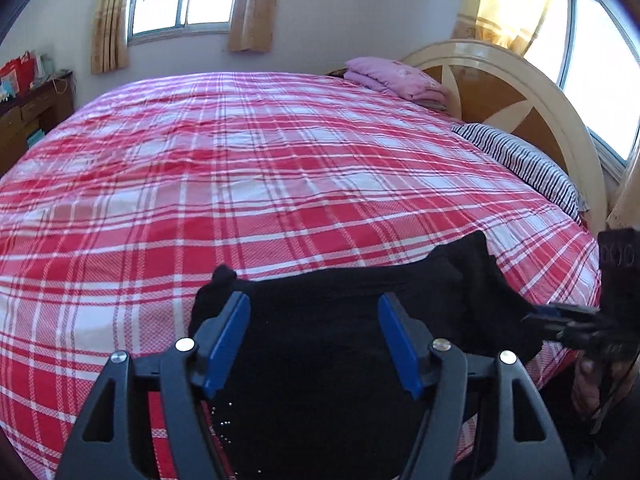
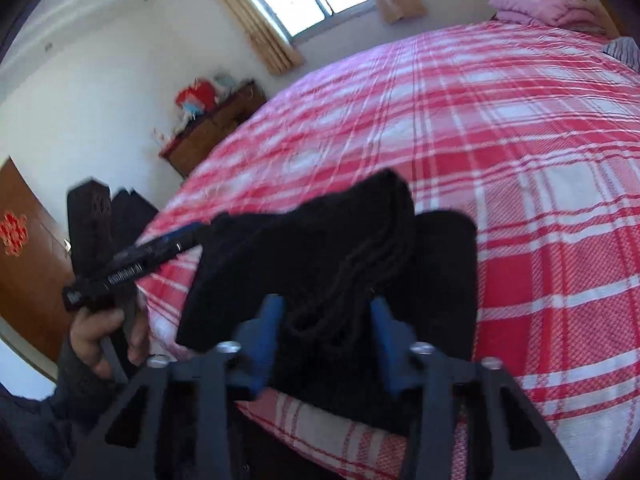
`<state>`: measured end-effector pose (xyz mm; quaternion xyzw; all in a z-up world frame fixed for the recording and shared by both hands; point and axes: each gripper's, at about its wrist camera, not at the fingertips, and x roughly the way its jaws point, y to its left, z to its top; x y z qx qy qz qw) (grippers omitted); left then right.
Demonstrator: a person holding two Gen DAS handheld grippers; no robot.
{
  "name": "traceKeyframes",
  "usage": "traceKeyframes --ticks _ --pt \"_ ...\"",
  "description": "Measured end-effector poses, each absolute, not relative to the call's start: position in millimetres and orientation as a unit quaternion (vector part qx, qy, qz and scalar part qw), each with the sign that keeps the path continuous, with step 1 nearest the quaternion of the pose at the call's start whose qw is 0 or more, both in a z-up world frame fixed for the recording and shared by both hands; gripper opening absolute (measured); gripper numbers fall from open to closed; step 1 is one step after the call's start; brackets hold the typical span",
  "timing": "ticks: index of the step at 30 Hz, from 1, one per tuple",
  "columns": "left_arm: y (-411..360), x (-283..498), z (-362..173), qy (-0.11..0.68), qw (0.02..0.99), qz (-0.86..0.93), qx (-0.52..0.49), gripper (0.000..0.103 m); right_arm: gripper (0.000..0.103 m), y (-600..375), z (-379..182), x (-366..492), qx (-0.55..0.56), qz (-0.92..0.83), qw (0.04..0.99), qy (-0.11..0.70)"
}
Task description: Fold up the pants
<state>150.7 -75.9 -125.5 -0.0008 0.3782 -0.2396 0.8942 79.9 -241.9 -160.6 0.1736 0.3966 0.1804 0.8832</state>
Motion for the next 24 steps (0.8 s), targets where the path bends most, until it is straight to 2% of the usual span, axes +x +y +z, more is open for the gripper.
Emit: traceKeyframes --ticks 1,2,6,9,10,11,12,13,15,17,19,20,22,24 --pt "-78 152 -127 0.379 0.894 -0.24 -0.002 0.069 0.021 -239 -161 78 0.159 0.169 0.888 0.398" --pt "-77 151 -128 0.377 0.895 -0.239 0.001 0.069 0.016 -238 -159 76 0.148 0.166 0.891 0.396" --pt "-82 148 -131 0.37 0.901 -0.227 0.031 0.07 0.015 -250 -144 57 0.16 0.161 0.9 0.373" --pt "-81 149 -134 0.366 0.904 -0.217 0.039 0.075 0.015 -262 -147 46 0.158 0.143 0.899 0.381" --pt "-80 150 -136 0.366 0.904 -0.216 0.038 0.079 0.015 -266 -155 47 0.159 0.138 0.894 0.396" --pt "-82 152 -139 0.366 0.905 -0.216 0.041 0.087 0.016 -270 -162 49 0.164 0.135 0.887 0.41" --pt "-83 153 -143 0.367 0.904 -0.213 0.048 0.092 0.018 -274 -169 51 0.171 0.13 0.882 0.42" --pt "-85 155 -148 0.371 0.904 -0.203 0.06 0.096 0.025 -279 -173 53 0.181 0.127 0.877 0.426" --pt "-84 154 -154 0.374 0.903 -0.203 0.064 0.096 0.03 -285 -170 53 0.193 0.127 0.876 0.423" --pt "-81 156 -155 0.376 0.902 -0.203 0.057 0.097 0.04 -286 -148 47 0.161 0.092 0.902 0.389" --pt "-79 157 -155 0.377 0.903 -0.201 0.049 0.099 0.04 -285 -129 44 0.139 0.077 0.923 0.352" --pt "-79 157 -155 0.377 0.903 -0.2 0.047 0.1 0.041 -282 -117 45 0.137 0.086 0.929 0.333" --pt "-79 156 -156 0.378 0.903 -0.199 0.043 0.1 0.053 -268 -103 55 0.137 0.127 0.928 0.323" --pt "-80 155 -155 0.376 0.904 -0.198 0.046 0.1 0.054 -252 -102 68 0.131 0.162 0.924 0.321"
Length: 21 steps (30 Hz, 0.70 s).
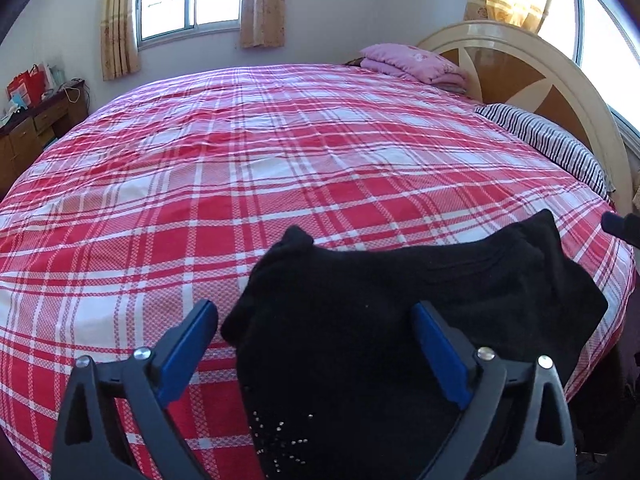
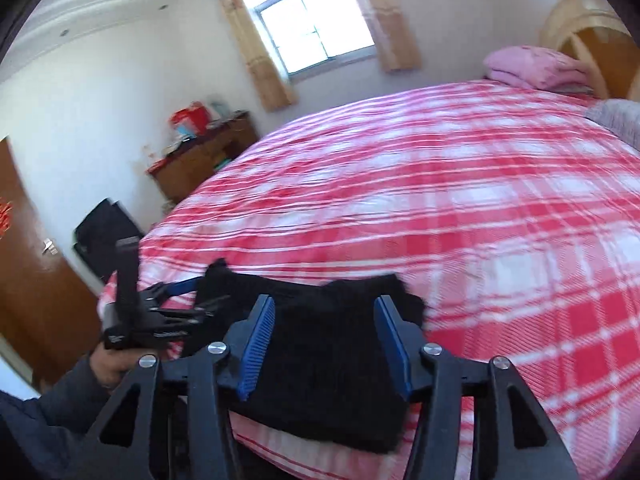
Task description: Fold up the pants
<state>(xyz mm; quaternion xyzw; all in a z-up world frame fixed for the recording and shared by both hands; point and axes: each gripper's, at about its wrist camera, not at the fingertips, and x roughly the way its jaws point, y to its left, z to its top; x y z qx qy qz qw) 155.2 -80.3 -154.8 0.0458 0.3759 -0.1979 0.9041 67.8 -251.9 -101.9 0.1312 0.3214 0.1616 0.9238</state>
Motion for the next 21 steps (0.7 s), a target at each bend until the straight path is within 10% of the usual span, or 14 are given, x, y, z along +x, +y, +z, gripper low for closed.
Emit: traceKeyframes --ticks 14,21 --pt "-65 165 -172 0.41 0.887 -0.211 -0.003 0.103 0.041 -292 -179 120 0.309 0.203 0.838 0.401" --pt "-70 154 -163 0.395 0.897 -0.196 0.03 0.103 0.058 -259 -145 87 0.161 0.159 0.896 0.382"
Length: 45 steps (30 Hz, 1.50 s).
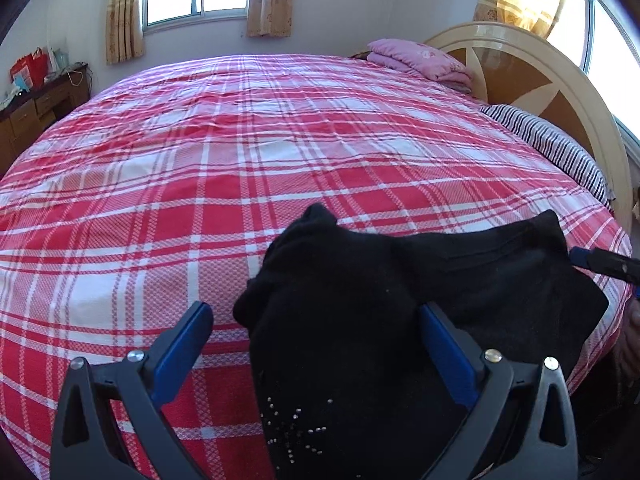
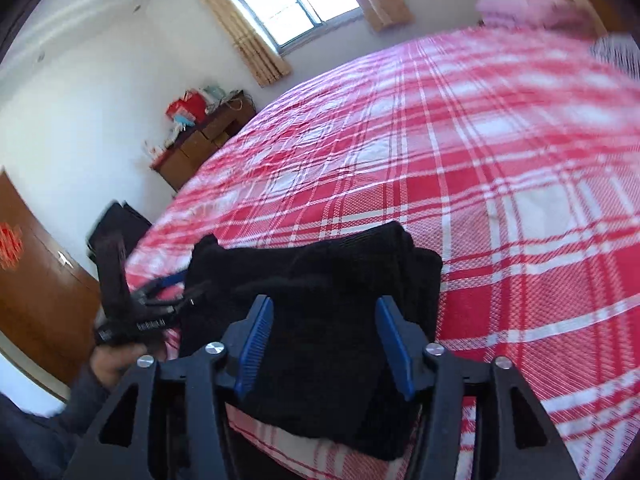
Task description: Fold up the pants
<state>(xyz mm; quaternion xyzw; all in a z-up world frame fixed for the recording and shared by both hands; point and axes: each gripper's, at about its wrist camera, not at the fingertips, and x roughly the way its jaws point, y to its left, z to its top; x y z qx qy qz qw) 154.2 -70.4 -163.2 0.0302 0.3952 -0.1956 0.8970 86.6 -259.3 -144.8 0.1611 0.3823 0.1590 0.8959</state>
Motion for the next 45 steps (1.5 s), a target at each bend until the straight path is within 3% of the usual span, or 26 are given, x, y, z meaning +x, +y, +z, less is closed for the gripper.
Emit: traceKeyframes --ticks 4,15,22,29,33,37,45 --pt "-71 156 -165 0.396 0.897 -0.194 0.035 0.103 0.059 -250 -172 89 0.074 0.093 0.892 0.436" --pt "-66 149 -159 0.397 0.898 -0.186 0.047 0.103 0.059 -274 -163 87 0.125 0.095 0.903 0.4" --pt "-57 150 -166 0.407 0.896 -0.176 0.037 0.103 0.06 -269 -171 84 0.094 0.063 0.905 0.411" --pt "-48 143 -162 0.411 0.897 -0.158 0.036 0.103 0.06 -219 -113 83 0.032 0.127 0.931 0.34" --pt "-48 141 -164 0.416 0.895 -0.159 0.033 0.103 0.062 -168 -123 113 0.029 0.249 0.888 0.386" --pt "-53 139 -167 0.415 0.895 -0.16 0.047 0.103 0.062 -152 -167 154 0.027 0.225 0.865 0.447" --pt "-43 145 -179 0.437 0.883 -0.171 0.008 0.103 0.062 -196 -152 148 0.073 0.211 0.876 0.428"
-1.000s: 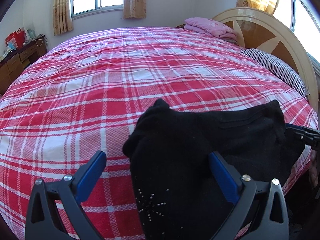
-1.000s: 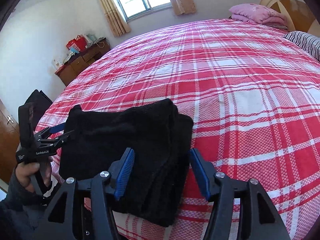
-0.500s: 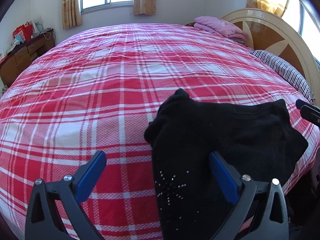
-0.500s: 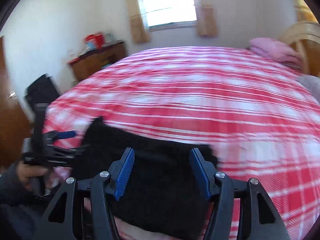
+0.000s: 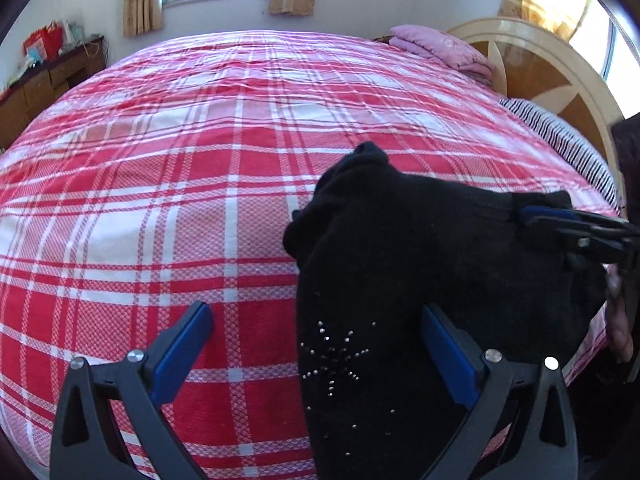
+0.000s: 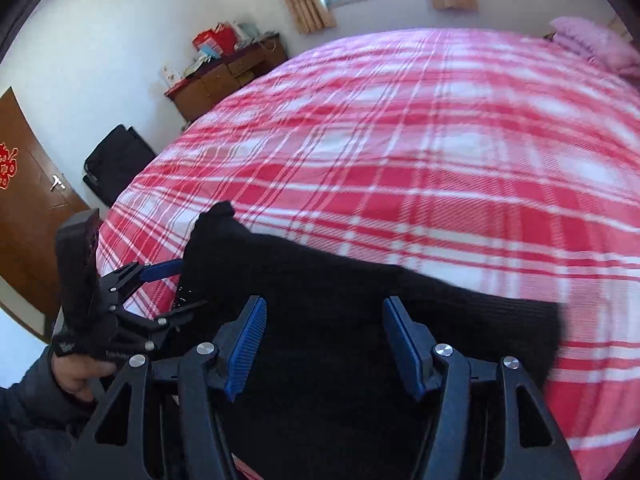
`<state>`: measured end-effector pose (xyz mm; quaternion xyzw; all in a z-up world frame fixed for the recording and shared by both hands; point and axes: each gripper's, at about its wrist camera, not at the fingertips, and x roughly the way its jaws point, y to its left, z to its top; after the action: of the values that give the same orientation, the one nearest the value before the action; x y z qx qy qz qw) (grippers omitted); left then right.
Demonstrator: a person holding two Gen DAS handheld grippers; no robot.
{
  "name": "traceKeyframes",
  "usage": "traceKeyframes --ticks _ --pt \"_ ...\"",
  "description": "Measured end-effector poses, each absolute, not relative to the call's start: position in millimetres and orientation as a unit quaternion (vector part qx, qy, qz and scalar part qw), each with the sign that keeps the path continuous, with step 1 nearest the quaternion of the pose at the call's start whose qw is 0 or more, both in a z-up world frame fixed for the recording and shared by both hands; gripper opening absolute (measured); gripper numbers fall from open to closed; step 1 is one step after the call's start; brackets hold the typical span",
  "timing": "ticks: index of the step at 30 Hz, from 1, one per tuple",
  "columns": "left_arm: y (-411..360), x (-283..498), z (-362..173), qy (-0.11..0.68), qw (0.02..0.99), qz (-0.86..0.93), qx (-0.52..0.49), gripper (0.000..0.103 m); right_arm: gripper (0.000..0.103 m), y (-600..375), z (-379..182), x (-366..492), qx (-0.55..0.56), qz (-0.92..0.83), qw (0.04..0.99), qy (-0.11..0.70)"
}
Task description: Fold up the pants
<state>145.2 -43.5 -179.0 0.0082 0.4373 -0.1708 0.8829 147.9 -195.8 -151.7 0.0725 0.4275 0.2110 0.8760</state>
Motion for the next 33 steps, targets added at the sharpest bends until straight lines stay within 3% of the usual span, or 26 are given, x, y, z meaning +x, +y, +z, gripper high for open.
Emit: traceKeyframes --ticks 5,7,15,18,24,33 --pt "-48 142 -177 0.428 0.887 -0.171 0.011 0.103 0.062 -268 -144 115 0.109 0.117 0.895 0.417" --pt "-51 141 -178 0.424 0.888 -0.174 0.01 0.103 0.062 -278 -158 106 0.088 0.074 0.887 0.447" --pt "-54 142 -185 0.414 0.889 -0.198 -0.007 0.103 0.062 -281 -182 105 0.168 0.136 0.869 0.444" --pt "-56 142 -185 0.412 0.889 -0.198 -0.004 0.103 0.062 -270 -186 108 0.135 0.126 0.882 0.434" --pt "-59 143 -186 0.407 0.89 -0.204 0.001 0.103 0.057 -288 -189 110 0.18 0.133 0.873 0.433" --pt "-59 145 -187 0.398 0.892 -0.212 0.009 0.103 0.058 -279 -190 106 0.133 0.133 0.886 0.424"
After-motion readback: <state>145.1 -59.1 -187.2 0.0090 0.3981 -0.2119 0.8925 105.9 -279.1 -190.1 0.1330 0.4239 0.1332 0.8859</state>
